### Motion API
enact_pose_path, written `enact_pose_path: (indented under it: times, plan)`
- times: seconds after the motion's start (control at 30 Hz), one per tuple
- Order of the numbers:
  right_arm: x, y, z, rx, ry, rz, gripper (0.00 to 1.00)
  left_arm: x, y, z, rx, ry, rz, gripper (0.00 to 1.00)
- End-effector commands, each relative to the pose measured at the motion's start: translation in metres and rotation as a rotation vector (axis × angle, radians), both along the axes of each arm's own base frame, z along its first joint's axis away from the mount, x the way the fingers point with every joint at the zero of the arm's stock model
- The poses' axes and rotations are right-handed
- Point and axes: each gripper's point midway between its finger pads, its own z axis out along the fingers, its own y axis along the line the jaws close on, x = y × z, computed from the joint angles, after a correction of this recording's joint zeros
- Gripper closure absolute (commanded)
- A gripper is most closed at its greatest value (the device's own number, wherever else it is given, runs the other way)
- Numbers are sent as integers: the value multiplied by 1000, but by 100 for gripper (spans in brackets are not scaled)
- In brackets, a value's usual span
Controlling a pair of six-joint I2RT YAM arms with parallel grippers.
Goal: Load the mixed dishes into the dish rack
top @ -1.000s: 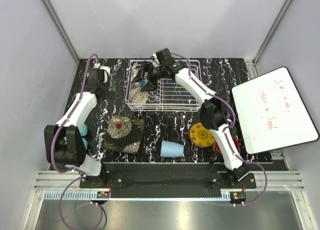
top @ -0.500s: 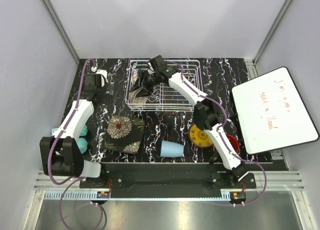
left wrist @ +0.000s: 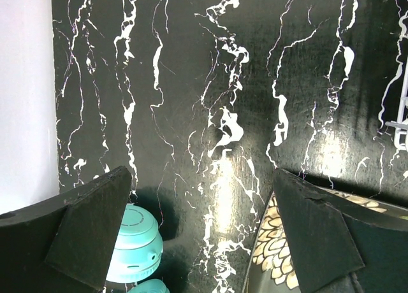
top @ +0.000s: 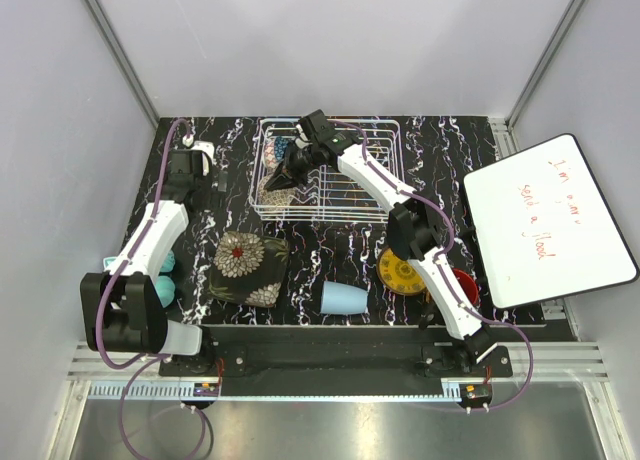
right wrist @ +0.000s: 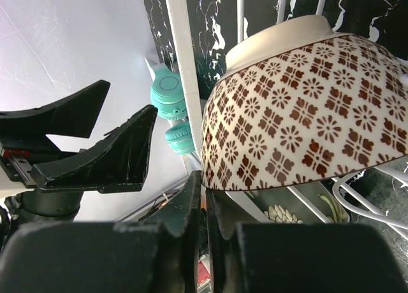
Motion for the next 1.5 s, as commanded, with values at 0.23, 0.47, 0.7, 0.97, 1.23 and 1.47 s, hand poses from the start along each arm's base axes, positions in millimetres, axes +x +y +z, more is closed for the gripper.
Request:
enact_pose_path:
  times: [0.23, 0.47, 0.7, 0.97, 1.23, 1.47]
  plan:
    - [0, 23, 16, 64, -135, 39, 59, 11, 3, 6, 10, -42, -6, 1]
    - [0, 34, -2, 35, -182, 42, 68, 11, 4, 2, 18, -43, -12, 1]
    - [1, 34, -8, 9, -214, 47, 93, 10, 2, -2, 13, -31, -15, 1]
    - [-8, 23, 22, -6, -294, 89, 100, 7, 4, -16, 14, -4, -15, 1]
    - [-33, 9, 44, 63, -282, 207, 100, 11, 5, -15, 17, -6, -18, 1]
    - [-44, -11, 60, 153, -272, 308, 100, 12, 2, -19, 1, 4, -21, 1]
